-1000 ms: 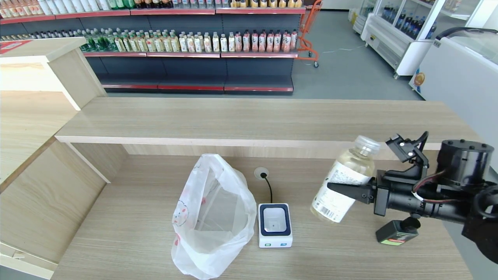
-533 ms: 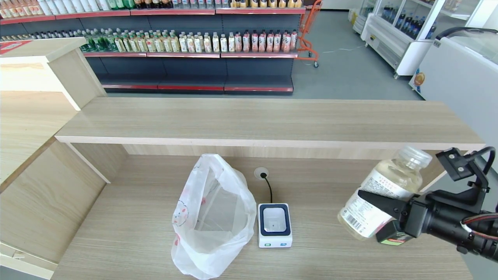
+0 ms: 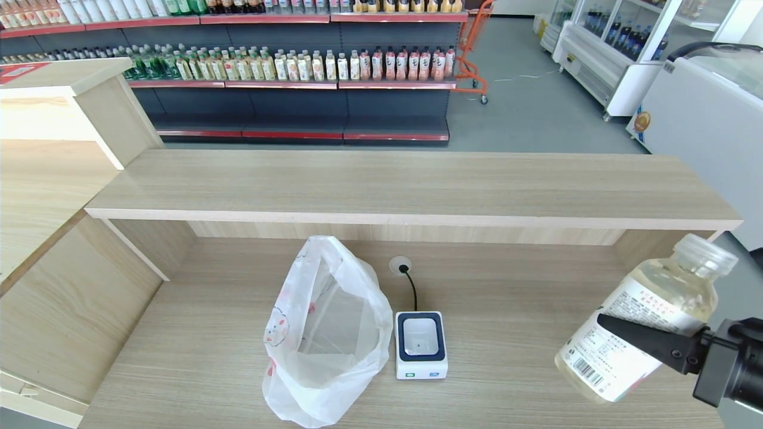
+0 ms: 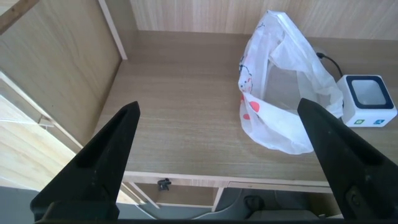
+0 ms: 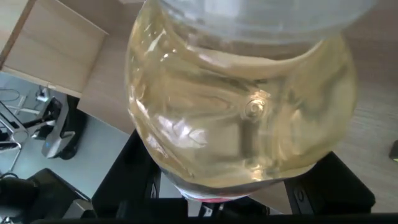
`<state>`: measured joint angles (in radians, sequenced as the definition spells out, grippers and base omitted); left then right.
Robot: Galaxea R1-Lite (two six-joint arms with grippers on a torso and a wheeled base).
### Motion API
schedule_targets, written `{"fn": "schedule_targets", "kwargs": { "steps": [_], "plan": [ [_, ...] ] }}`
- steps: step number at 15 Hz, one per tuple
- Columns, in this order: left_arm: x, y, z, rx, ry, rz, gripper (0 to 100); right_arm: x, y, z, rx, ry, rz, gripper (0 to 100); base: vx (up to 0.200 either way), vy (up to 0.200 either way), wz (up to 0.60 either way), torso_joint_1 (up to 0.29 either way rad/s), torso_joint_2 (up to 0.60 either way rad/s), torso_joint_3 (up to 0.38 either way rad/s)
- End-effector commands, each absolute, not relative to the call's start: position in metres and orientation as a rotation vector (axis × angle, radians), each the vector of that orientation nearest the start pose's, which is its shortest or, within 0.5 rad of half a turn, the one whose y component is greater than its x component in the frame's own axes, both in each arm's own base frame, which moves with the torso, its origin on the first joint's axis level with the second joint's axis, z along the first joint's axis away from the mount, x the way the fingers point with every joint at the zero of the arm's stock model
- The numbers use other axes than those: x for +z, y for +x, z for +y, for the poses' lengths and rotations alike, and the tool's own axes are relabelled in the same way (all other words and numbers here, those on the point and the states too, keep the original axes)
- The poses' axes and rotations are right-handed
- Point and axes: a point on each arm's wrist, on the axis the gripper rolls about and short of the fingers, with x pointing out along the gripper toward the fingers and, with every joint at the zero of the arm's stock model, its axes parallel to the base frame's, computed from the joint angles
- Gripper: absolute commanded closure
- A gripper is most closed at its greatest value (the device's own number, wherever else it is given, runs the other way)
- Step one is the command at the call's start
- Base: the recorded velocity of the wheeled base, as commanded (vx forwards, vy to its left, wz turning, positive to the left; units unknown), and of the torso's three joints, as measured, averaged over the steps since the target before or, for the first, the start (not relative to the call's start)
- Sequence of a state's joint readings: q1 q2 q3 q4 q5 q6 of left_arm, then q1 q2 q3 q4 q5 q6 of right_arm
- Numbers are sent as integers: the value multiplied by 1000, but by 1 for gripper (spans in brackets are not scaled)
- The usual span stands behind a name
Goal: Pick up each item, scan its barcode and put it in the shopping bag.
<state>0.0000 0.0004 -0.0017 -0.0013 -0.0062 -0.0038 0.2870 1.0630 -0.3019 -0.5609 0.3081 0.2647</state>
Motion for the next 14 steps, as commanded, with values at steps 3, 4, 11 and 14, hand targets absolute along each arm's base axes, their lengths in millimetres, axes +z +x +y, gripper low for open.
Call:
{"fn": "schedule_targets", "kwargs": {
  "steps": [3,4,11,14],
  "plan": [
    [76,-23,0,-6,-6,-3,0,179,125,45,561,326,292,100,0,200,0,-1,-1,4],
    [76,-23,0,-6,-5,-3,0,179,127,46,560,360,308,100,0,200,0,7,-2,7],
    [76,-23,0,-6,-6,-3,0,144,172,62,518,348,539,100,0,143,0,5,2,0],
    [76,-23,0,-6,-6,-3,0,123,206,79,542,245,632,100,0,0,0,0,0,0]
  ]
}}
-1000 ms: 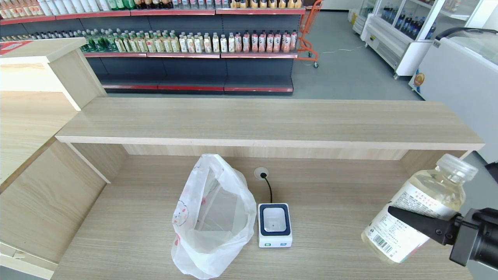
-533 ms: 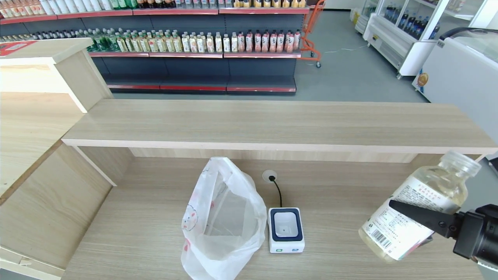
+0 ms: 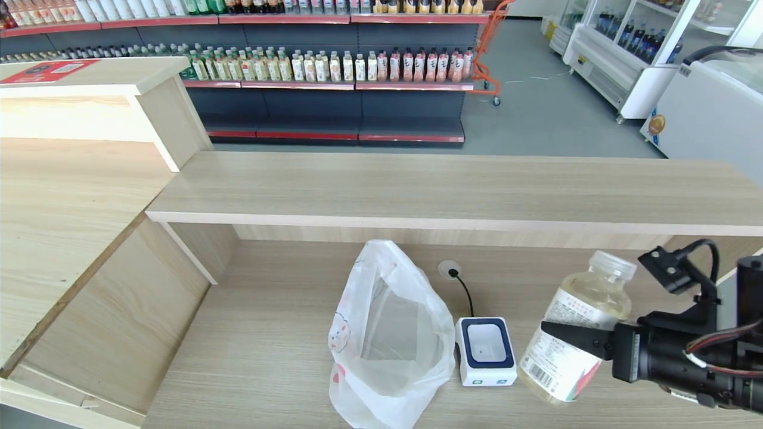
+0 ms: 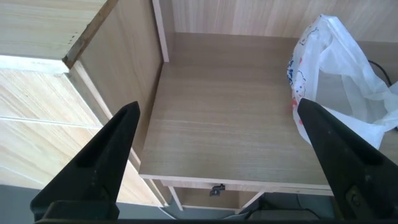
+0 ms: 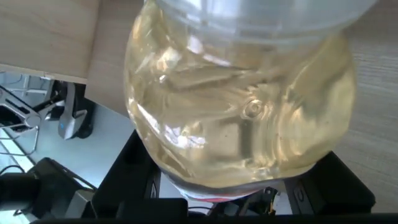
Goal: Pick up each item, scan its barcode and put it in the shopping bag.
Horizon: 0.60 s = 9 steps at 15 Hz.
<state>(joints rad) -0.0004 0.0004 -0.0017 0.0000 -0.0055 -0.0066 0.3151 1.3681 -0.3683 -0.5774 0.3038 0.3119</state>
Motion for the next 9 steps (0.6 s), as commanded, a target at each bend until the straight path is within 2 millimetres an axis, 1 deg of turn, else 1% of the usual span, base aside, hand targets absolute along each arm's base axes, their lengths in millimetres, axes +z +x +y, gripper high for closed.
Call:
{"fn": "schedule_targets", "kwargs": {
  "steps": [1,2,4,7,8,9],
  "plan": [
    [76,-23,0,-6,-8,-3,0,117,211,89,556,226,644,100,0,0,0,0,0,0],
    [76,-23,0,-6,-6,-3,0,111,214,100,569,207,650,100,0,0,0,0,0,0],
    [76,-23,0,-6,-6,-3,0,98,225,124,606,183,639,100,0,0,0,0,0,0],
    [76,-23,0,-6,-8,-3,0,80,233,152,680,165,625,100,0,0,0,0,0,0],
    [76,-23,0,-6,-6,-3,0,78,235,156,691,162,618,100,0,0,0,0,0,0],
    [76,-23,0,-6,-8,-3,0,70,243,172,723,151,579,100,0,0,0,0,0,0]
  ]
}}
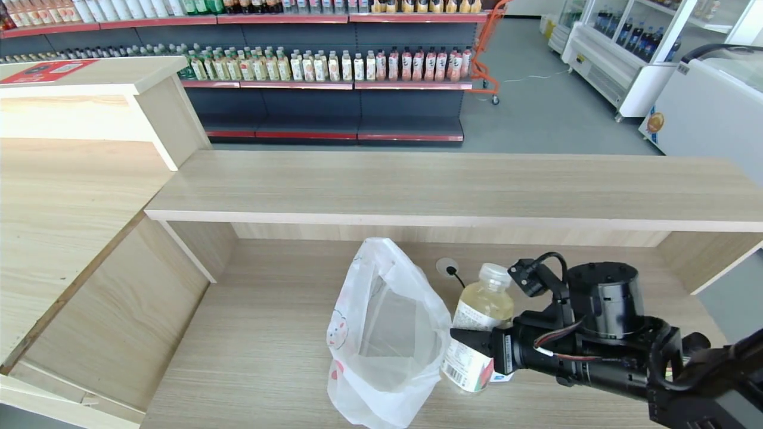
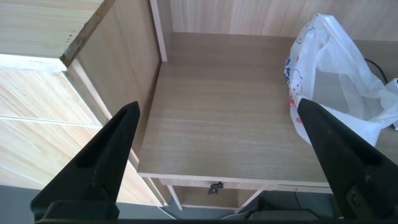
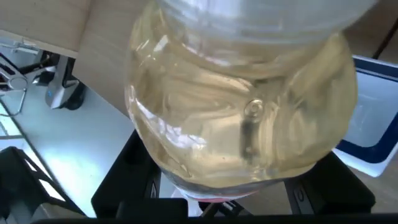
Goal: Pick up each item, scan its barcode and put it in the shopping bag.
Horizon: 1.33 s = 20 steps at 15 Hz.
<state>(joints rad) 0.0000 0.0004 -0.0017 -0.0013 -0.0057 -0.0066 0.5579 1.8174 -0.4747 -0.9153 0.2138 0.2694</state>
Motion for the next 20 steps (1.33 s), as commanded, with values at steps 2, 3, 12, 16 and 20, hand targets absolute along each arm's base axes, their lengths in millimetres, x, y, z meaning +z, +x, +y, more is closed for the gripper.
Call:
{"fn": "schedule_targets", "kwargs": {
  "steps": [2,3,12,16,20],
  "plan": [
    [76,-23,0,-6,-6,-3,0,49,258,191,710,50,522,100,0,0,0,0,0,0],
    [76,-23,0,-6,-6,-3,0,41,263,197,729,6,487,100,0,0,0,0,0,0],
    [76,-23,0,-6,-6,-3,0,1,289,221,796,-202,242,100,0,0,0,0,0,0],
    [76,-23,0,-6,-6,-3,0,-9,298,225,790,-205,199,100,0,0,0,0,0,0],
    [76,-23,0,-6,-6,-3,0,-23,309,229,783,-235,140,100,0,0,0,0,0,0]
  ]
}}
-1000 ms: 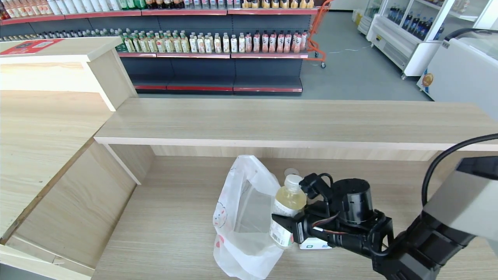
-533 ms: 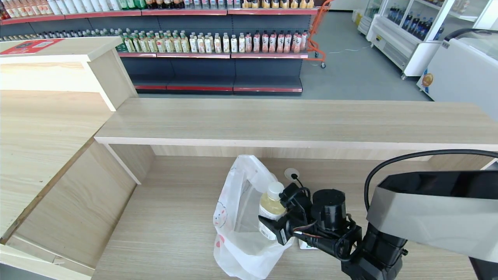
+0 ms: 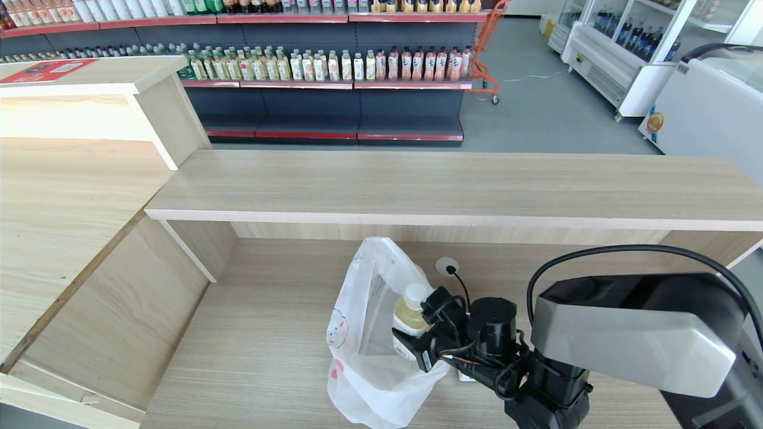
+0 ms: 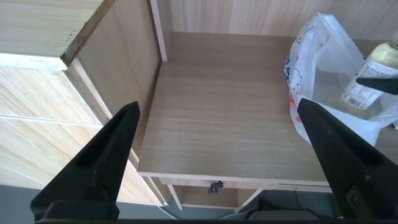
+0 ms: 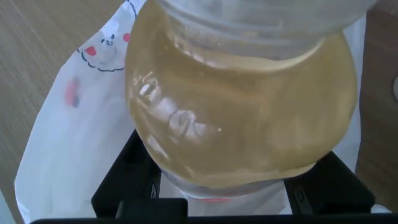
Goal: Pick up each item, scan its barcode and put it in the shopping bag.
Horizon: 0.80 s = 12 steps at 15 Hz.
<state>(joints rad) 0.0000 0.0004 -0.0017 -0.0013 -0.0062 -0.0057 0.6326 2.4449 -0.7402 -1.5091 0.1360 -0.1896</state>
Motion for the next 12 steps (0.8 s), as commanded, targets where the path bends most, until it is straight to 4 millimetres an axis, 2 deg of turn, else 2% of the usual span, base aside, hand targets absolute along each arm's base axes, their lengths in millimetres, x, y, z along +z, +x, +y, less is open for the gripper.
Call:
{"fn": "schedule_targets", "kwargs": {
  "steps": [1,2,3,8,11,12],
  "plan": [
    [76,-23,0,-6,-6,-3,0,-23,309,229,782,-235,131,100,0,0,0,0,0,0],
    [76,-23,0,-6,-6,-3,0,-24,309,229,782,-233,129,100,0,0,0,0,0,0],
    [76,-23,0,-6,-6,-3,0,-25,308,229,784,-234,132,0,0,0,0,0,0,0],
    [76,-23,0,-6,-6,-3,0,-17,299,230,793,-172,147,0,0,0,0,0,0,0],
    [76,-23,0,-6,-6,-3,0,10,290,223,777,-20,196,0,0,0,0,0,0,0],
    [76,-23,0,-6,-6,-3,0,29,284,218,763,69,244,0,0,0,0,0,0,0]
  ]
}}
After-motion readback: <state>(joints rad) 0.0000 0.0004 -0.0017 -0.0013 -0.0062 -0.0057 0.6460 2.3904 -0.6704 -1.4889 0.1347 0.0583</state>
